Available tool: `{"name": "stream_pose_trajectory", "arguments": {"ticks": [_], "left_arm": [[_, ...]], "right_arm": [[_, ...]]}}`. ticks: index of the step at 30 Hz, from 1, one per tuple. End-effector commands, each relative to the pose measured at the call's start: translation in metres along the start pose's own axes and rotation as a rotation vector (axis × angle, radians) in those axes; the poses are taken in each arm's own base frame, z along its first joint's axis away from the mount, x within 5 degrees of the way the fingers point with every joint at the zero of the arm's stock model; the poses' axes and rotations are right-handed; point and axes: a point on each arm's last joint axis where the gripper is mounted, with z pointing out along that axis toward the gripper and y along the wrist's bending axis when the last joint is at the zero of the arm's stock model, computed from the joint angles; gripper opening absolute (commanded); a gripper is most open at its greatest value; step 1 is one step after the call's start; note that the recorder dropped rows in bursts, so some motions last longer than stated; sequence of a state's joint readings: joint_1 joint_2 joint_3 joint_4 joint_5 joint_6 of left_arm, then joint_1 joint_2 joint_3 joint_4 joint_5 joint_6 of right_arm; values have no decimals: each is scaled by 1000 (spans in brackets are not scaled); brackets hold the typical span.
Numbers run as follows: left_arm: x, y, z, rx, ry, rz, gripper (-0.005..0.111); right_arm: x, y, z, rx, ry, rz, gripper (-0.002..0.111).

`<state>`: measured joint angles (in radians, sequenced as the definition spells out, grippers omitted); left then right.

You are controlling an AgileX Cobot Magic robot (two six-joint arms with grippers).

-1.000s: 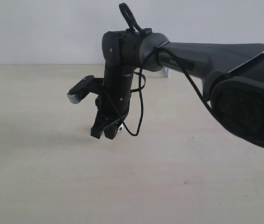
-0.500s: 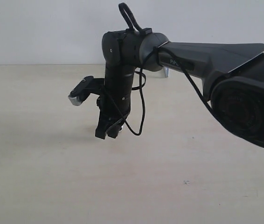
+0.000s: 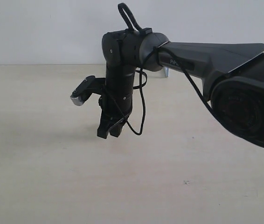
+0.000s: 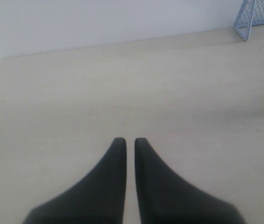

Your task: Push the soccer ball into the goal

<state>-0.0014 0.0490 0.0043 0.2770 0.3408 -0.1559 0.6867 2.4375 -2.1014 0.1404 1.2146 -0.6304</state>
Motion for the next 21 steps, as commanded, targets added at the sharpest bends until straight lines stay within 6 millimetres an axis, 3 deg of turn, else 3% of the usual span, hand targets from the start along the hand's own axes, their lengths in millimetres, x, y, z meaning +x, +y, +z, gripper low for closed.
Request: {"name": "stream_pose_trajectory", "arguments": {"ticks": [1,21], "left_arm": [[-2,0,0,8,-3,-7,6],[-2,0,0,8,-3,-7,6]], "right_arm": [[-2,1,-5,-17,-20,28,0],[-6,7,-9,-79,-72,69,0]]}}
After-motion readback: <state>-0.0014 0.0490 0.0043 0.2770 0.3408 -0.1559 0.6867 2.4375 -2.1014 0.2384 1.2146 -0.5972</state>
